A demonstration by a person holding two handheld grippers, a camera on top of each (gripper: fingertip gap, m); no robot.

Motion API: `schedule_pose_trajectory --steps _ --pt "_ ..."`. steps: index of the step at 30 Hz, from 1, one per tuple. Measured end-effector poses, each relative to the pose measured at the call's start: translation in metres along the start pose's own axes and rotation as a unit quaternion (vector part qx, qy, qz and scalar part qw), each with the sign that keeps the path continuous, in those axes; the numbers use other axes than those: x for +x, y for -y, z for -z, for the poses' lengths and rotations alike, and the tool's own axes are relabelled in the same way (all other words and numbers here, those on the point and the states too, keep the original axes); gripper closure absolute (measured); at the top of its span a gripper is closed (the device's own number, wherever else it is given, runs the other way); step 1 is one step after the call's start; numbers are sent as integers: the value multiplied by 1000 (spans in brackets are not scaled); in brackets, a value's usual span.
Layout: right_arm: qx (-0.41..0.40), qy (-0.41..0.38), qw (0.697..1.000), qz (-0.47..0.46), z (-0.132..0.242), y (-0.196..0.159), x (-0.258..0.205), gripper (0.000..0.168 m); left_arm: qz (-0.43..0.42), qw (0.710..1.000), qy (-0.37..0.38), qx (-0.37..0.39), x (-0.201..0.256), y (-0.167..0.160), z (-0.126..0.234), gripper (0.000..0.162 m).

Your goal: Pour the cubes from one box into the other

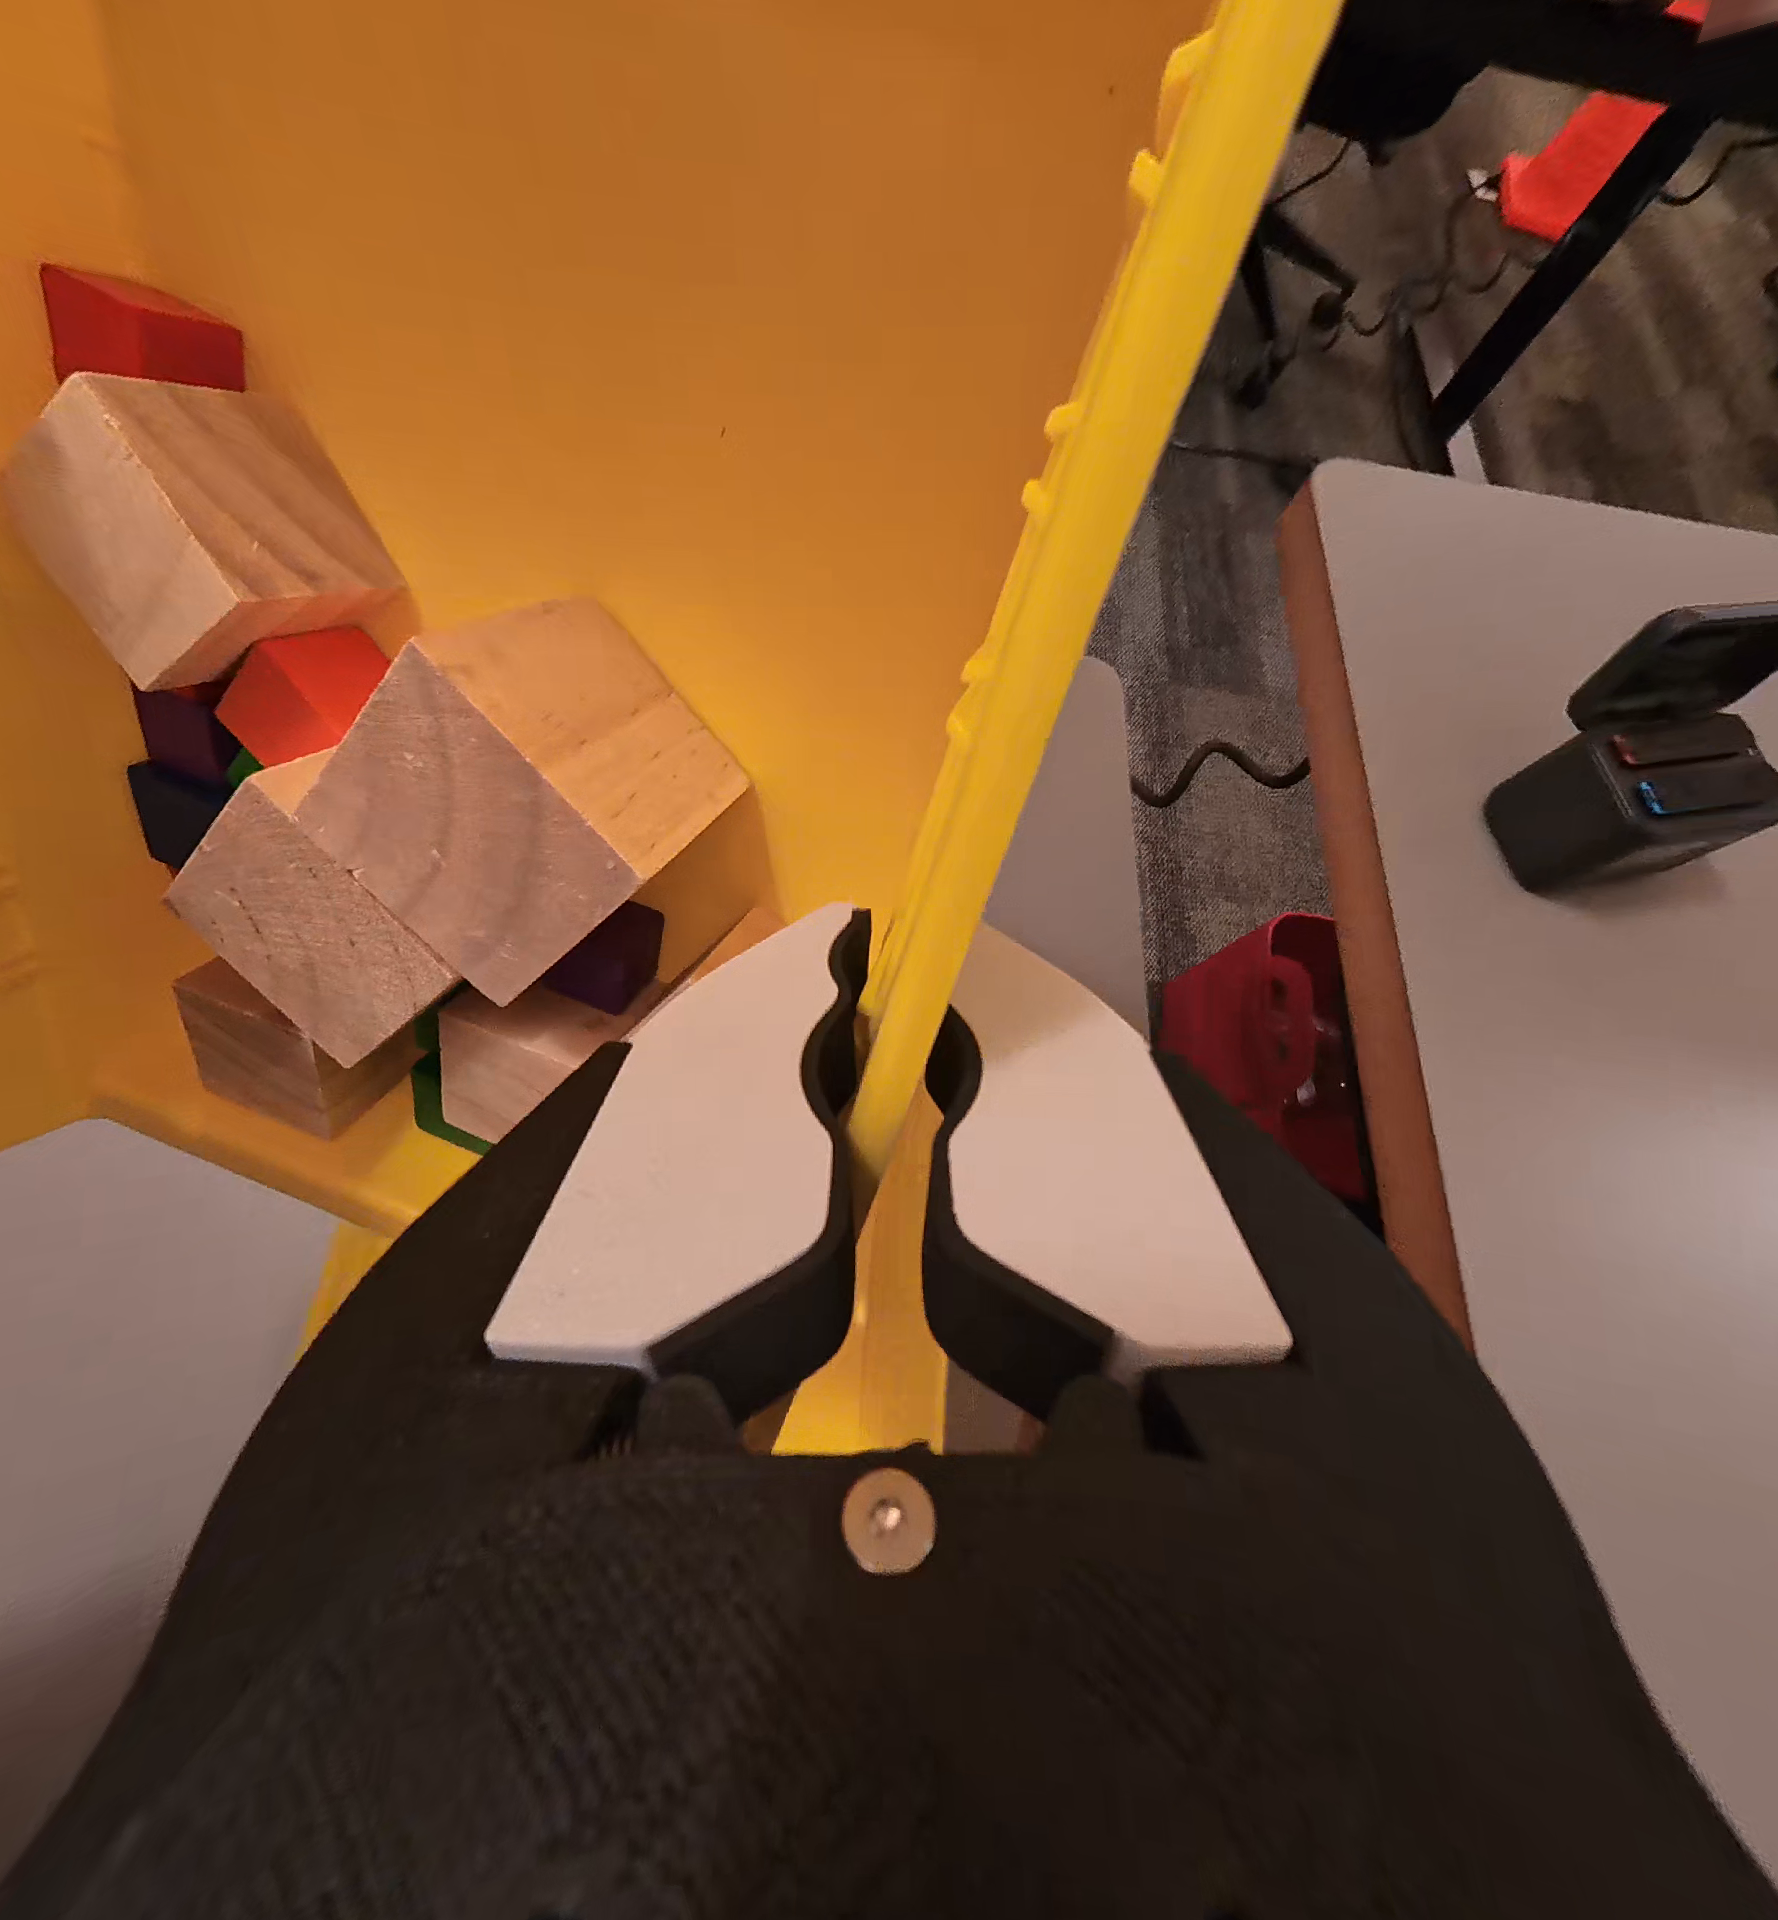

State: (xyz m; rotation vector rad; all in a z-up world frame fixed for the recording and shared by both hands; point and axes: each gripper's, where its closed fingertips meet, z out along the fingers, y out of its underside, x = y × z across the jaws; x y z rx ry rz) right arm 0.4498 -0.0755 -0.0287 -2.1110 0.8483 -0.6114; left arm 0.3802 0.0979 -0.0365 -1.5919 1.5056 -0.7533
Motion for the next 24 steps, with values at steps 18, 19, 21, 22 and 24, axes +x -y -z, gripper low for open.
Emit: schedule_pose_trajectory --steps 18,19,21,22,24 --pt "158 -51 985 -44 -31 -8 54 161 8 988 -41 151 39 16 -60 155" --pt "172 -56 983 -39 -29 -5 56 161 9 986 -39 160 40 18 -61 155" --pt "202 -55 977 -46 -26 0 59 161 21 982 -38 183 41 22 -62 156" --pt "213 -58 974 -45 -25 1 60 160 26 980 -39 196 42 24 -61 156" --pt "230 -56 971 -42 -25 1 62 161 12 975 -35 218 43 27 -61 156"
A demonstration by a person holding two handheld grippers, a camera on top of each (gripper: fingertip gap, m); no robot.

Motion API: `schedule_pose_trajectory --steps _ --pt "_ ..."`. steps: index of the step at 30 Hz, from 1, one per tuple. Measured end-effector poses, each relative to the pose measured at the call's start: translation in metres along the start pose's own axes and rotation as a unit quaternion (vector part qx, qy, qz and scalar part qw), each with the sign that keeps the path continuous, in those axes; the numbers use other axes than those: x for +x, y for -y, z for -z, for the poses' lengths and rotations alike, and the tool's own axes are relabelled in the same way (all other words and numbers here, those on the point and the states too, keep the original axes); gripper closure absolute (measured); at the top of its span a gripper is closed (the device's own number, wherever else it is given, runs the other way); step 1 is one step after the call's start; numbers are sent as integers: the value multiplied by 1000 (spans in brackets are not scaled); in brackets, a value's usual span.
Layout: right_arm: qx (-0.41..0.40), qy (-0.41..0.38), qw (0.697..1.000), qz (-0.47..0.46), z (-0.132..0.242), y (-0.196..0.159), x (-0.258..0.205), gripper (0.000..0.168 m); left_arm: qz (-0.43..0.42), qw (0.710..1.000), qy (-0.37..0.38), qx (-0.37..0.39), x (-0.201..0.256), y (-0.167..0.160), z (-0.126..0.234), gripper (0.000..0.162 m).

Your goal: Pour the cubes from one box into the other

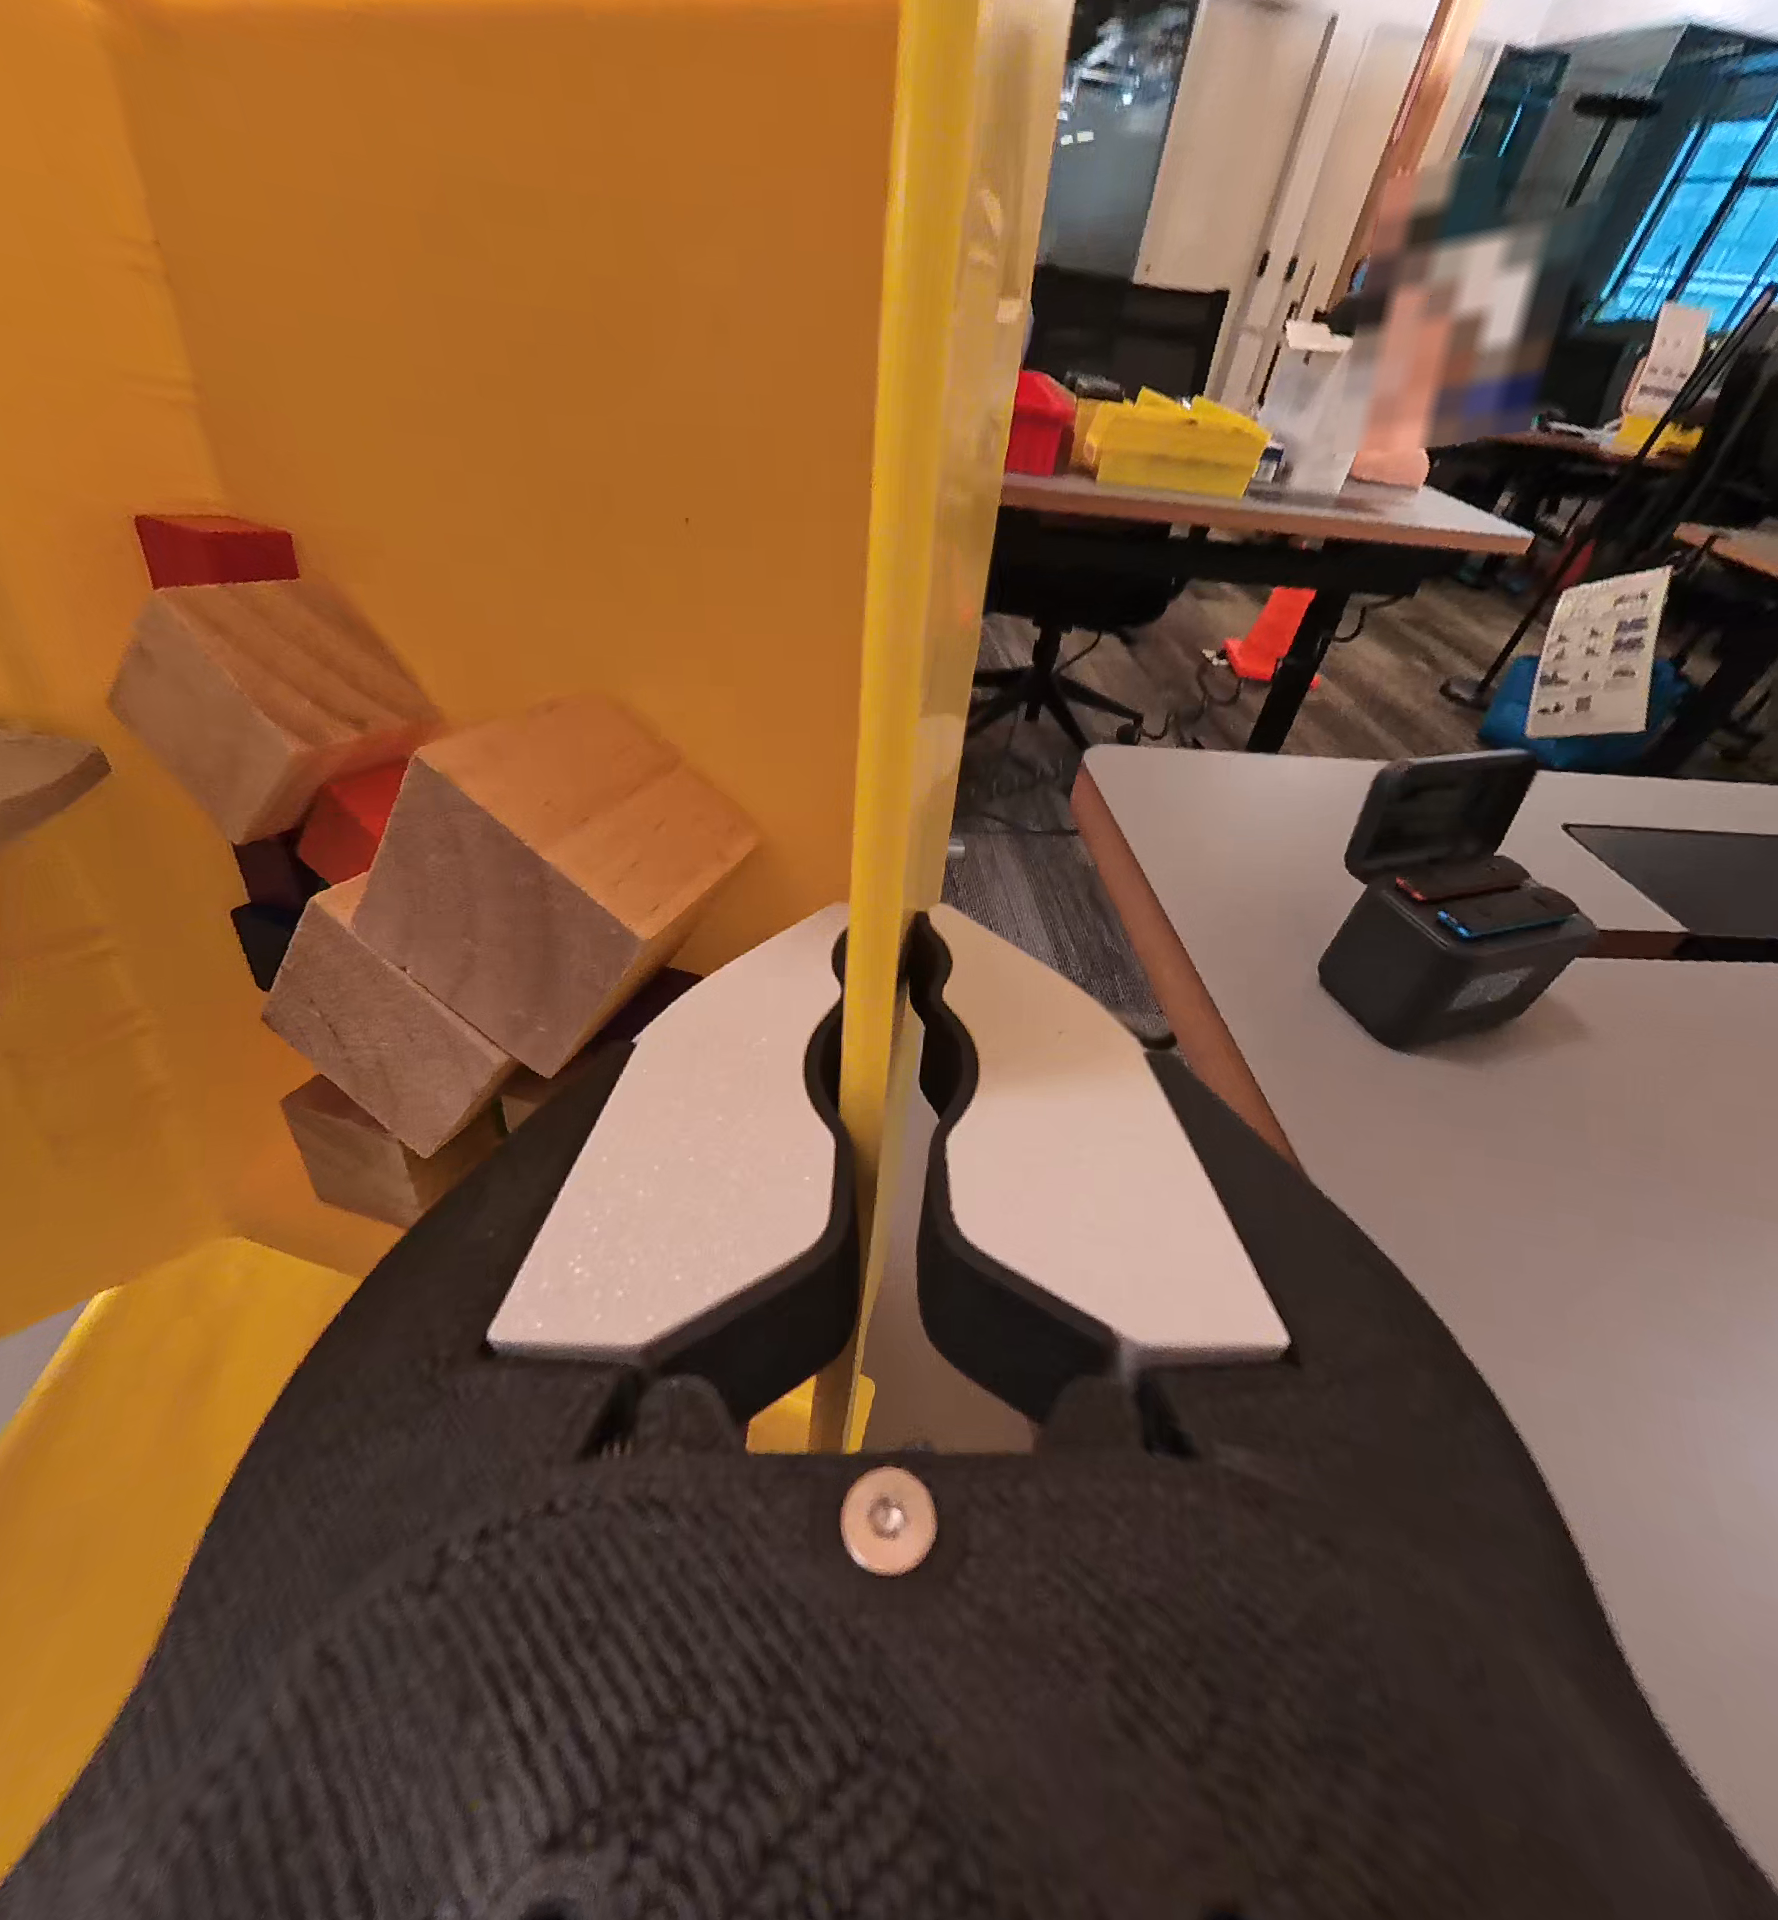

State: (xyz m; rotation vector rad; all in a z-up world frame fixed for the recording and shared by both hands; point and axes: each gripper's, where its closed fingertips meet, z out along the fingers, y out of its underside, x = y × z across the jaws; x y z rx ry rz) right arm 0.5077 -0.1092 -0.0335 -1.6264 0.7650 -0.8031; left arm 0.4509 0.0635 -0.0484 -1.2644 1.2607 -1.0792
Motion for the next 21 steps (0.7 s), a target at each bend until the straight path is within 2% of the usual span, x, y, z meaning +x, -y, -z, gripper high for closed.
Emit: schedule_pose_trajectory --steps 12,21 --pt "40 8 999 12 -10 -19 -3 160 -33 999 -6 34 -2 -20 -6 155" --pt "66 2 998 21 -18 -16 -2 161 -33 999 -14 40 -5 -24 -15 154"
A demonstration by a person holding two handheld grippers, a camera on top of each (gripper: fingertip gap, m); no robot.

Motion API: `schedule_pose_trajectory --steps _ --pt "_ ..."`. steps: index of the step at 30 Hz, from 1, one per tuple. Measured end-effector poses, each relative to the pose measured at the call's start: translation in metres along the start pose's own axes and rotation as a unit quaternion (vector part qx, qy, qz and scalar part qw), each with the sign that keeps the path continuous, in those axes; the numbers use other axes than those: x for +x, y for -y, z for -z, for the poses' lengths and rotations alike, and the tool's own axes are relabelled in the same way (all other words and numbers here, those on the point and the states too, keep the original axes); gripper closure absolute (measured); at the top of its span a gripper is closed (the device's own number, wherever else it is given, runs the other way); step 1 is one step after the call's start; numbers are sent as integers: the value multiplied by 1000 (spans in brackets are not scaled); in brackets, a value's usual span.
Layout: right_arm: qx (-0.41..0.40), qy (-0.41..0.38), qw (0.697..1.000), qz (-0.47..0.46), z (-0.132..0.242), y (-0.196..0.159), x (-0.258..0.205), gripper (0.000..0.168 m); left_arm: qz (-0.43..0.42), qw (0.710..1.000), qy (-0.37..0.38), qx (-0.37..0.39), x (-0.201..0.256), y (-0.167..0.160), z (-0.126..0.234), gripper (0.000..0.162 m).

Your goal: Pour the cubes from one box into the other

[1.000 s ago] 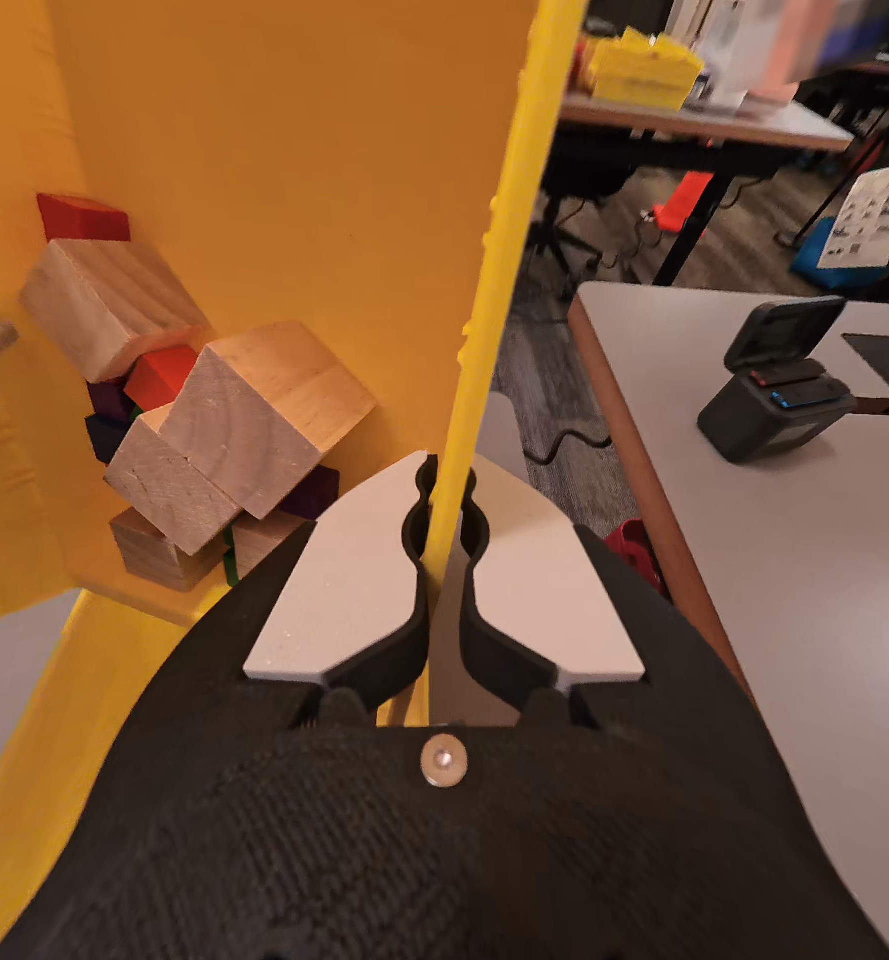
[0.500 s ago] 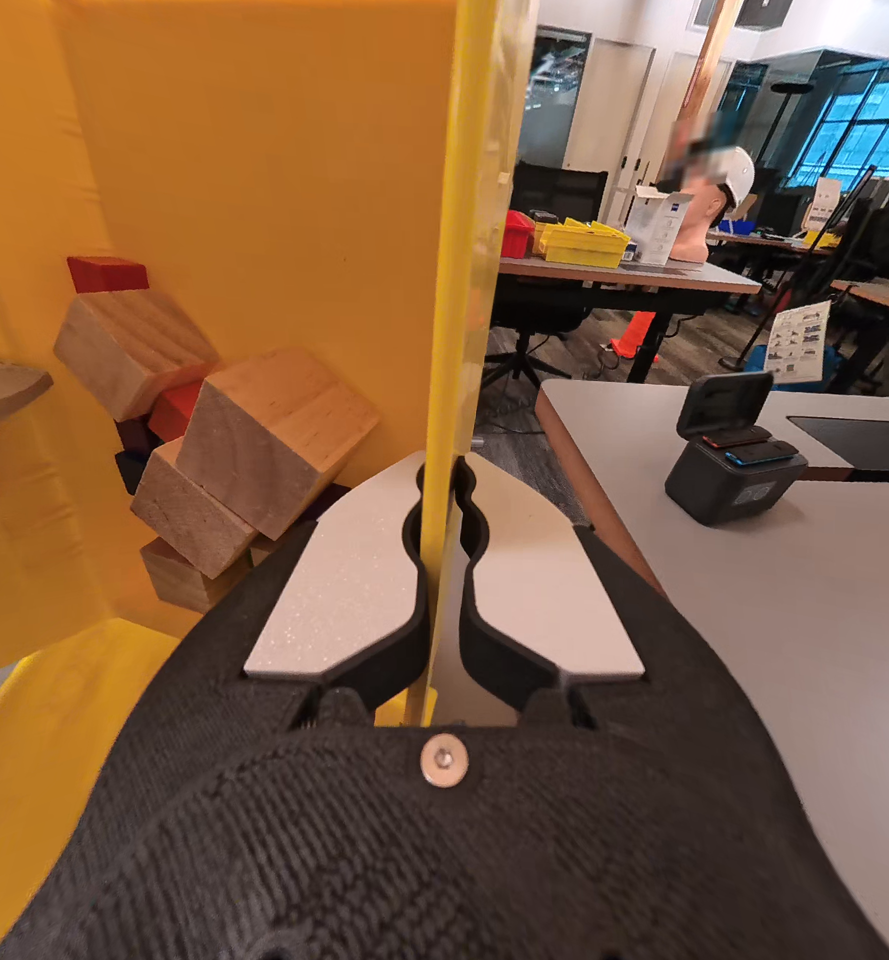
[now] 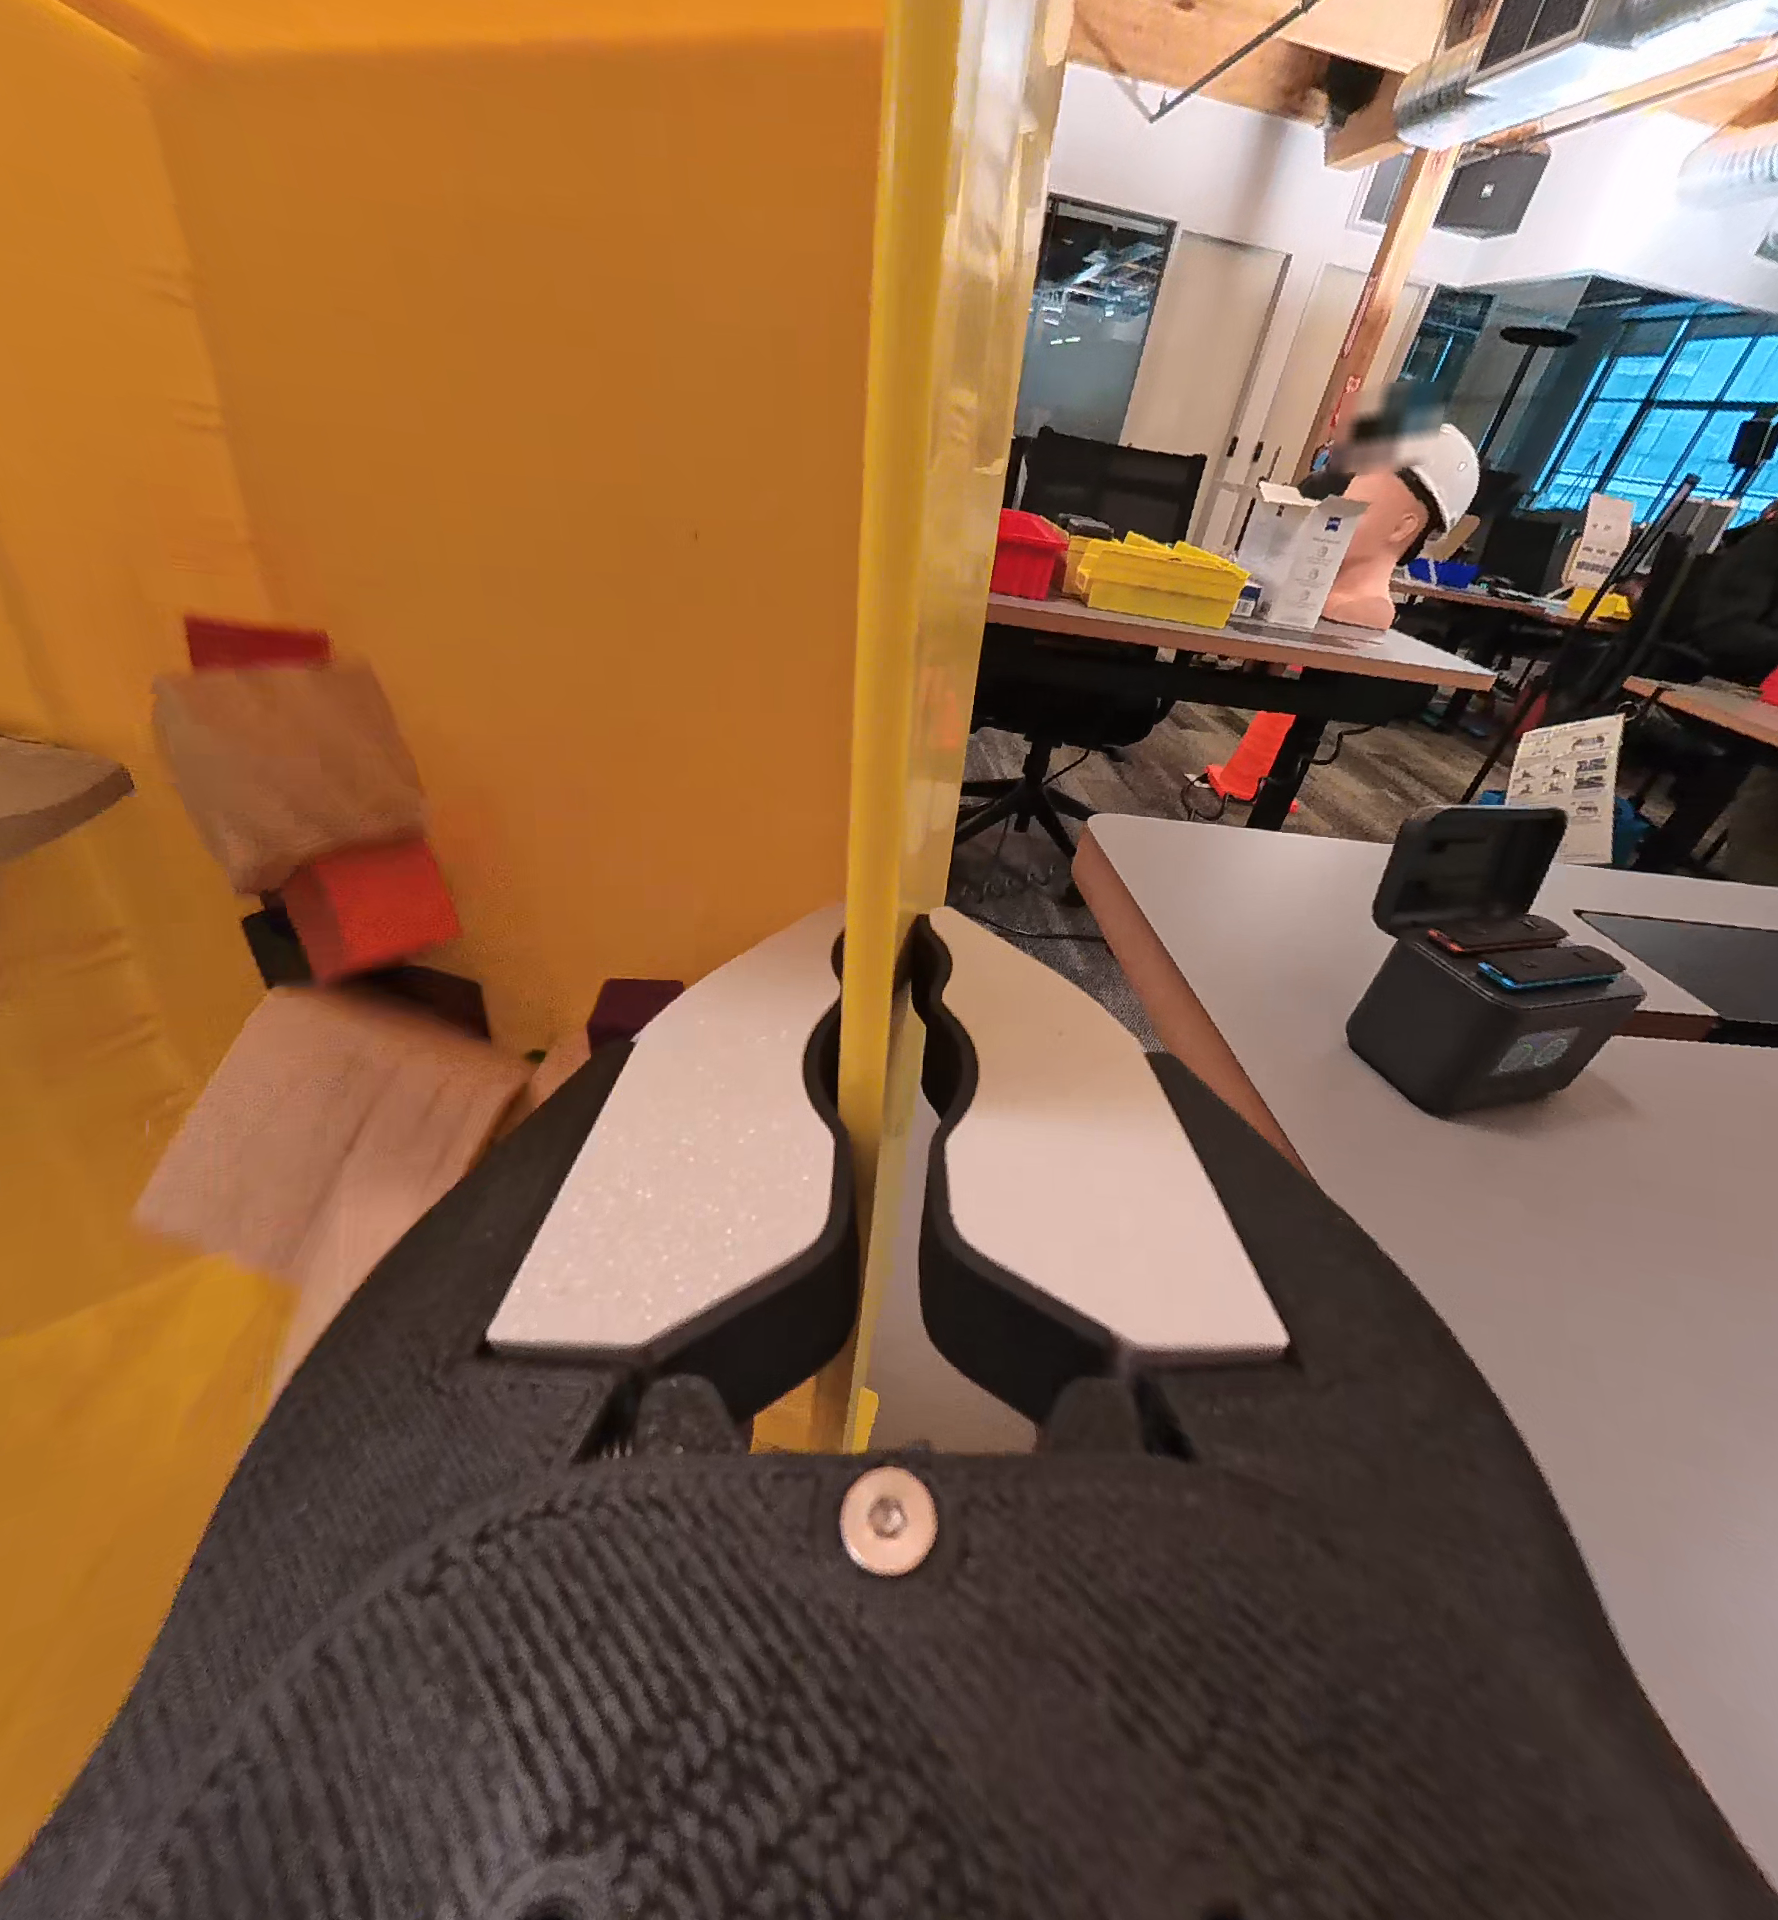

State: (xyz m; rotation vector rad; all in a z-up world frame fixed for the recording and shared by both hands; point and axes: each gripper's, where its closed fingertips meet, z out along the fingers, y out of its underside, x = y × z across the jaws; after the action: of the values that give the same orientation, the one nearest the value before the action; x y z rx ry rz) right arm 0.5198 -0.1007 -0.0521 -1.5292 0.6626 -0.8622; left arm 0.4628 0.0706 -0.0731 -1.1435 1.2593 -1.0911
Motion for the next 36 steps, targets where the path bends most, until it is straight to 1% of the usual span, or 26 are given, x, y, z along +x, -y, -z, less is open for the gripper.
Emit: schedule_pose_trajectory --steps 9,14,23,29,36 --pt "16 8 1000 5 -6 1 -4 160 -2 1000 1 11 -5 -1 0 153" --pt "39 6 999 5 -3 6 -5 160 -7 1000 4 30 -6 5 4 153" --pt "89 10 996 7 3 28 -8 162 -6 996 32 78 -7 19 17 153" --pt "88 14 996 21 2 33 -10 162 -2 997 31 75 -10 21 18 152" --pt "106 20 994 6 2 35 -14 162 -7 995 38 87 -14 22 20 153"
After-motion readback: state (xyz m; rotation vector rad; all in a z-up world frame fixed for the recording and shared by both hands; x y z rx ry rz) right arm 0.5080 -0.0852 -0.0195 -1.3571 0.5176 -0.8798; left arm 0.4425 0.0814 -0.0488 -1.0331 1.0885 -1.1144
